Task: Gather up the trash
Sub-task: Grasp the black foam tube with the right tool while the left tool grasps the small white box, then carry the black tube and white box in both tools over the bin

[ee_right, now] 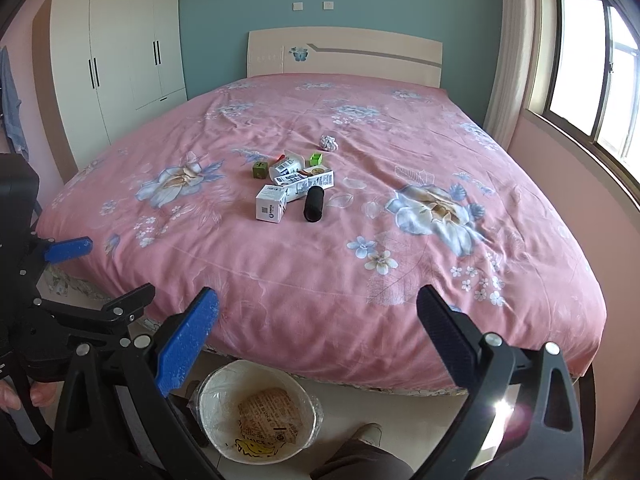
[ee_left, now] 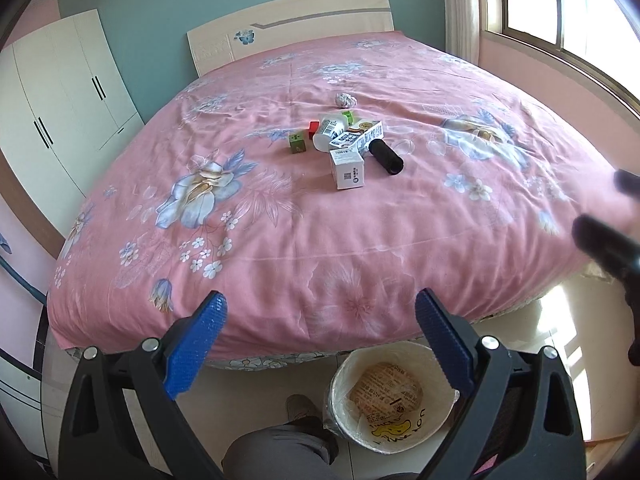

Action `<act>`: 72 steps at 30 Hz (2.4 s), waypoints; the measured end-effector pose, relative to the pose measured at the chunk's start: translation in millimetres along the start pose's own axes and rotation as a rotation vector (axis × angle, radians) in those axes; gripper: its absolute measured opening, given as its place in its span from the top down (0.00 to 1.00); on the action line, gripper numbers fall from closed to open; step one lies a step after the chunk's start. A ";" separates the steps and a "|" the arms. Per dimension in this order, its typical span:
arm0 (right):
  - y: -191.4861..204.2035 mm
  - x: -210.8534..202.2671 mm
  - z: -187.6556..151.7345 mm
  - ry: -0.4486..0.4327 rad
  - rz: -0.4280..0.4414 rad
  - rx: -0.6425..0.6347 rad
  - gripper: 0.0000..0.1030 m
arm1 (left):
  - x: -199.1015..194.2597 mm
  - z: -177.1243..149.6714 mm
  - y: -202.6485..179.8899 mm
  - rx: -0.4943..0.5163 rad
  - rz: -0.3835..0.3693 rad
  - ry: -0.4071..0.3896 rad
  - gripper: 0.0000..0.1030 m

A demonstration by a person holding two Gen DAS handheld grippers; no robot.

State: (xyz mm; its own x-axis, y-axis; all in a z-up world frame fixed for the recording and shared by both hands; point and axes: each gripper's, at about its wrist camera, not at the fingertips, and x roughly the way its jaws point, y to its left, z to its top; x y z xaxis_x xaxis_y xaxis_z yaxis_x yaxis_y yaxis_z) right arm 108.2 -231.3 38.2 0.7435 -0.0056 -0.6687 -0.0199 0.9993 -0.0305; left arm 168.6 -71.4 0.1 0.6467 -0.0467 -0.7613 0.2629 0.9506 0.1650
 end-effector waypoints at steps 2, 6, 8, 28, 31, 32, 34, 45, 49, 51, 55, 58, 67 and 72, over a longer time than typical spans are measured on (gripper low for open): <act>-5.3 18.2 13.1 0.005 -0.004 -0.005 0.06 | 15.9 13.5 -4.1 -0.003 -0.006 0.010 0.06; -14.5 59.2 38.5 0.028 0.002 -0.005 0.06 | 51.4 36.2 -12.2 -0.009 -0.009 0.036 0.06; -17.3 80.2 50.9 0.034 -0.005 -0.009 0.06 | 69.7 46.3 -15.4 -0.016 -0.007 0.046 0.06; -30.6 328.0 122.8 0.329 0.085 0.062 0.06 | 223.1 115.8 -18.6 -0.140 -0.053 0.096 0.07; -28.8 355.2 123.3 0.380 0.111 0.092 0.07 | 239.3 120.3 -18.5 -0.162 -0.066 0.111 0.16; -27.6 362.4 122.9 0.395 0.119 0.097 0.10 | 244.2 121.5 -18.9 -0.165 -0.075 0.116 0.21; -24.0 374.9 120.2 0.430 0.138 0.101 0.25 | 255.0 123.9 -18.2 -0.175 -0.079 0.131 0.27; -27.6 387.7 114.9 0.444 0.185 0.124 0.67 | 275.0 121.1 -15.7 -0.186 -0.083 0.126 0.56; -26.8 375.4 112.4 0.432 0.183 0.103 0.67 | 267.3 122.4 -12.2 -0.179 -0.071 0.123 0.56; -26.7 365.7 111.9 0.420 0.183 0.095 0.67 | 259.3 123.1 -10.1 -0.174 -0.069 0.114 0.57; -25.7 337.1 114.0 0.390 0.169 0.063 0.67 | 233.4 125.2 -3.4 -0.160 -0.063 0.081 0.57; -25.3 307.3 119.8 0.354 0.153 0.038 0.67 | 206.2 127.0 1.9 -0.145 -0.055 0.046 0.57; -20.0 199.2 127.7 0.248 0.125 -0.021 0.67 | 103.6 121.7 22.9 -0.082 -0.030 -0.063 0.57; -10.0 137.9 122.5 0.193 0.114 -0.061 0.67 | 48.1 111.6 31.8 -0.043 -0.029 -0.106 0.57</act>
State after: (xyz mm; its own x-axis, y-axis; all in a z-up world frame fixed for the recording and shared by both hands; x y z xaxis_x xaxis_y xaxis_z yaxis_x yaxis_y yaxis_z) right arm 292.9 -237.6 37.3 0.5928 0.0943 -0.7998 -0.1414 0.9899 0.0120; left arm 288.0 -77.7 38.6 0.7117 -0.1047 -0.6946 0.2532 0.9606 0.1147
